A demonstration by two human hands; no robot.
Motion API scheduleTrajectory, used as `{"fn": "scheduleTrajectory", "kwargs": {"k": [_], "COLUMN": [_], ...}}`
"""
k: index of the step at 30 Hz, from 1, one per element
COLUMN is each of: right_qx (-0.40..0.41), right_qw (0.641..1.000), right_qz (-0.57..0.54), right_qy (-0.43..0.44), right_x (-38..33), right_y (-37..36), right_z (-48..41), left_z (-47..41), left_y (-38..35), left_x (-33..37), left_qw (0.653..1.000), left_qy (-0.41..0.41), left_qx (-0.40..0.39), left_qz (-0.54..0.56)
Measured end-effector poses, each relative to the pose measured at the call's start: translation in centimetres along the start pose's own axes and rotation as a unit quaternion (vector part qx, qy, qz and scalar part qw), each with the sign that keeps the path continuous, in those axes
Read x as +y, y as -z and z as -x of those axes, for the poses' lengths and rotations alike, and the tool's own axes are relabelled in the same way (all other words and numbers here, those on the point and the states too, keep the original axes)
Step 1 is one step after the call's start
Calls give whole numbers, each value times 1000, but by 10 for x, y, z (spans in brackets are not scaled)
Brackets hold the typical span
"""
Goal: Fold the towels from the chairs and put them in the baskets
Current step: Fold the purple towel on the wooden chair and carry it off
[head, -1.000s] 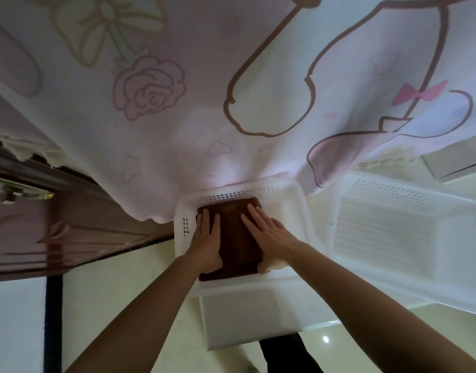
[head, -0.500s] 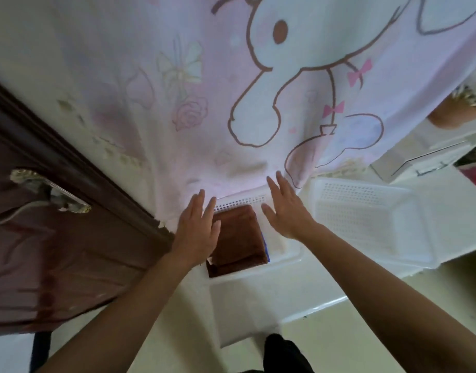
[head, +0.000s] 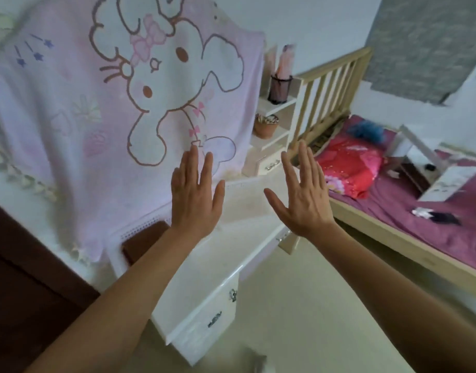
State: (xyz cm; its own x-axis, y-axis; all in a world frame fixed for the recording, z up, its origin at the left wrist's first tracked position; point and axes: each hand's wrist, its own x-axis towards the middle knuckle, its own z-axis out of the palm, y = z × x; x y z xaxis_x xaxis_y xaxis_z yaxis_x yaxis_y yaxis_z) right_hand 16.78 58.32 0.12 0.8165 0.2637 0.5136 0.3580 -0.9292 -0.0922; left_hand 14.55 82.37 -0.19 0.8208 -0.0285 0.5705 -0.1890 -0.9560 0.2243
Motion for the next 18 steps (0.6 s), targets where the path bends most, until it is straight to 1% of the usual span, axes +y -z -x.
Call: {"fn": "scheduleTrajectory", "kwargs": {"k": [4, 7, 9, 10, 12, 15, 18], "right_qx": [22, 49, 69, 78, 99, 104, 108], "right_qw": [993, 980, 973, 971, 957, 937, 913], "right_qz": [66, 95, 110, 118, 140, 164, 206], "right_qy": [-96, -166, -190, -191, -233, -290, -334], "right_x": [85, 140, 180, 193, 235, 289, 357], "right_y": [77, 128, 164, 173, 214, 266, 326], "right_z": [57, 113, 158, 173, 224, 299, 401], "left_z": [-19, -14, -5, -3, 8, 31, 77], "left_y": [0, -2, -6, -9, -10, -20, -34], "left_x": [116, 201, 263, 282, 358, 460, 580], "left_qw": [993, 985, 975, 971, 956, 944, 920], "left_qy": [-98, -144, -186, -200, -246, -265, -290], "left_qx": [19, 1, -4, -1, 9, 9, -32], "left_qz": [67, 96, 119, 130, 157, 198, 261]}}
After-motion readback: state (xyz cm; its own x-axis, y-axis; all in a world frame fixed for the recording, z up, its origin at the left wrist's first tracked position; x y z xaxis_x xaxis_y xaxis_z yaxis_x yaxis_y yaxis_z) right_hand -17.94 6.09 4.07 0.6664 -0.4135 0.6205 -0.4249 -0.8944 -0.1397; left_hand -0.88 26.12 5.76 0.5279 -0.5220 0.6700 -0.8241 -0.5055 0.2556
